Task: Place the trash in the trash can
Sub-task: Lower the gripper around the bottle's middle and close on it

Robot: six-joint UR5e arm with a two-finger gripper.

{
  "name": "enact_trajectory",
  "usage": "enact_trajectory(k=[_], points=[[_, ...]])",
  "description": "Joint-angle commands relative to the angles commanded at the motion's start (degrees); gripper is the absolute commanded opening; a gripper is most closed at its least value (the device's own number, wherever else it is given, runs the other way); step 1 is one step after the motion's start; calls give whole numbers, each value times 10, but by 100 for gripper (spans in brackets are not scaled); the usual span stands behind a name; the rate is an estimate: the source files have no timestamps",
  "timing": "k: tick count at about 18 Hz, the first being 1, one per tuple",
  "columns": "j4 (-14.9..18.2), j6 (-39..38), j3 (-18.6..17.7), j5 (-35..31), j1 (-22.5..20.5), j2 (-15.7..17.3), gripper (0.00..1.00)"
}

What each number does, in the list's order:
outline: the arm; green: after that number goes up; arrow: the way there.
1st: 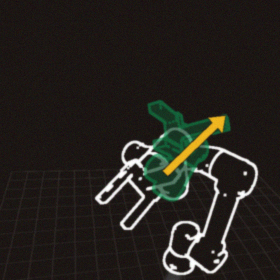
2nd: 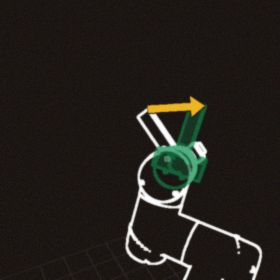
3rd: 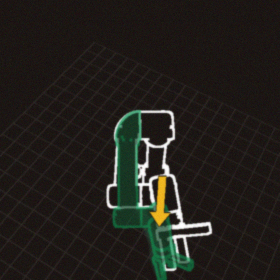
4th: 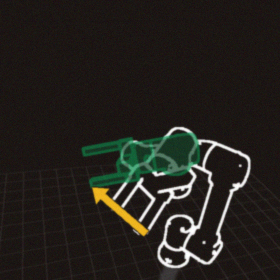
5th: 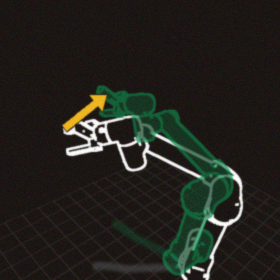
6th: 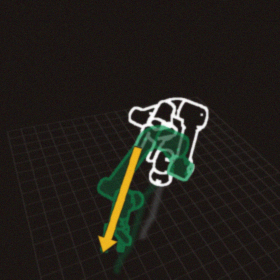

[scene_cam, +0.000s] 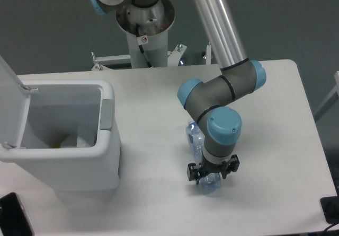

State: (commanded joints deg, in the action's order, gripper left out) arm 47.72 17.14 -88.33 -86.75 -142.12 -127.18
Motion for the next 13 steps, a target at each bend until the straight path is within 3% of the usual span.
enact_trajectory(k=[5,13], points=[[0,0,-3,0,0,4,57],[0,0,-1,0,0,9,55]])
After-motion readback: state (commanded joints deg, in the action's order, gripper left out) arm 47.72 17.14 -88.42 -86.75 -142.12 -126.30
